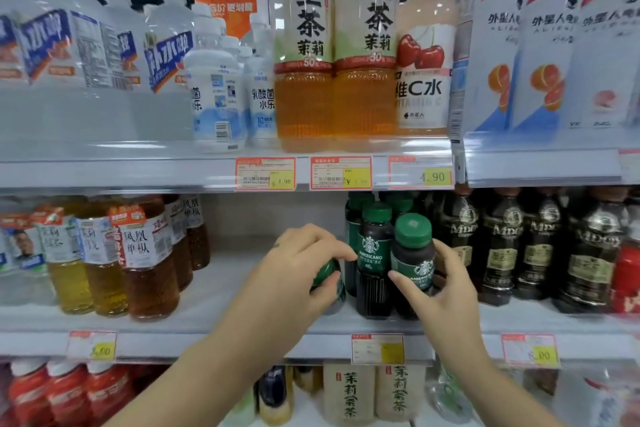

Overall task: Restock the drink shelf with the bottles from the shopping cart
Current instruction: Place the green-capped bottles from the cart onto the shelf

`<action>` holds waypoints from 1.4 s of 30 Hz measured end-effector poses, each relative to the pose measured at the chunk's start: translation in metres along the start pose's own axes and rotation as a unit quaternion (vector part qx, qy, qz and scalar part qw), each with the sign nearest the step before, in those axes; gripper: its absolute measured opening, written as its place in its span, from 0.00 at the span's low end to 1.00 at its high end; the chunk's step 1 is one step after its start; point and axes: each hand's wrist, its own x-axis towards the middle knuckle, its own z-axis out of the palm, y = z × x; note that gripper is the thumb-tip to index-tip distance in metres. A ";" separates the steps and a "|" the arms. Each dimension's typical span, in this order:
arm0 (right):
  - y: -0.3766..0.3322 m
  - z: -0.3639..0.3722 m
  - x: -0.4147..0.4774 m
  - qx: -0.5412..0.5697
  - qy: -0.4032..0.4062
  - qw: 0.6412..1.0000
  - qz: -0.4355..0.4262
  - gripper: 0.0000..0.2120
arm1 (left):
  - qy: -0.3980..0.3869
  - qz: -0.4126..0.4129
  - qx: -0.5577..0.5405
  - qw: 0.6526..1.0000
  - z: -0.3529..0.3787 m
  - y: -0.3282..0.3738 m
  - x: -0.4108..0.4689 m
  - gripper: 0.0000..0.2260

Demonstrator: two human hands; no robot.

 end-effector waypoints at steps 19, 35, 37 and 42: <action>0.005 -0.004 0.001 -0.028 0.019 0.998 -0.062 0.28 | -0.008 0.011 -0.021 1.000 0.012 0.008 0.026 0.10; -0.019 -0.045 0.003 0.005 0.023 0.994 -0.110 0.27 | 0.019 0.113 -0.116 0.987 0.034 0.031 0.036 0.14; -0.010 -0.050 0.004 -0.023 0.039 0.995 -0.090 0.25 | 0.028 0.067 -0.064 0.995 0.054 0.013 0.024 0.15; 0.012 -0.043 0.008 -0.035 0.031 0.998 -0.048 0.28 | -0.108 -0.070 0.017 0.992 0.094 -0.001 0.012 0.37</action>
